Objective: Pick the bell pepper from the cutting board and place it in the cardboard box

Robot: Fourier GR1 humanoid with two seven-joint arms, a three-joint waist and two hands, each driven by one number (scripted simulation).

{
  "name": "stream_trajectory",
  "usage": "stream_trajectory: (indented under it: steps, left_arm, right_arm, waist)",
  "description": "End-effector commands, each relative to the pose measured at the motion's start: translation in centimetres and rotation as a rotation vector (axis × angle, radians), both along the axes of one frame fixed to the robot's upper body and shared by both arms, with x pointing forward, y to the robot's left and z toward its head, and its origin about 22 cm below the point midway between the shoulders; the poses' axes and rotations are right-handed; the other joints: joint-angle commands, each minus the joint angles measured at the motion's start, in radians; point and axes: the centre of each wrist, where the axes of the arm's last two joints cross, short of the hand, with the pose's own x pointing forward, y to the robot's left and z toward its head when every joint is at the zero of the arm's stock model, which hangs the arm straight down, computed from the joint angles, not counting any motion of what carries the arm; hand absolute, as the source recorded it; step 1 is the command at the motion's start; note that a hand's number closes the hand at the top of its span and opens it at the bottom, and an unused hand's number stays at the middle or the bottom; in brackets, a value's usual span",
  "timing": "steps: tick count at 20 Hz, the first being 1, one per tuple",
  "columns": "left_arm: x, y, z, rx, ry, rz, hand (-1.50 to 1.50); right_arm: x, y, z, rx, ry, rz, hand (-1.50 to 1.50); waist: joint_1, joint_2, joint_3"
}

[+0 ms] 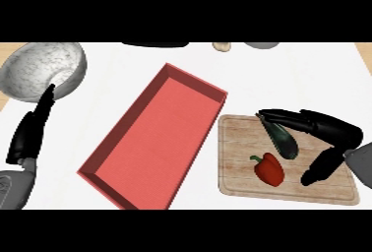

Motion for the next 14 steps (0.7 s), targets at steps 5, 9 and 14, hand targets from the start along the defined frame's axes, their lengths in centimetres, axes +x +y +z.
stream_trajectory:
  steps: [5, 9, 14]
  left_arm:
    - [-0.4, 0.3, 0.1, 0.019, -0.002, 0.015, 0.00]
    - [-1.6, 0.6, -1.8, 0.006, 0.018, 0.043, 0.00]
    - [-1.5, 2.7, -2.4, 0.019, 0.021, 0.062, 0.00]
  right_arm:
    - [3.8, 0.7, 4.0, -0.330, -0.148, 0.284, -1.50]
    - [3.9, 3.0, 2.2, -0.494, -0.202, 0.367, -1.50]
    - [5.4, 6.7, 2.3, -0.594, -0.195, 0.429, -1.50]
  waist:
    - [-0.012, -0.007, -0.004]
    - [-0.037, -0.012, -0.006]
    - [-0.058, -0.013, -0.007]
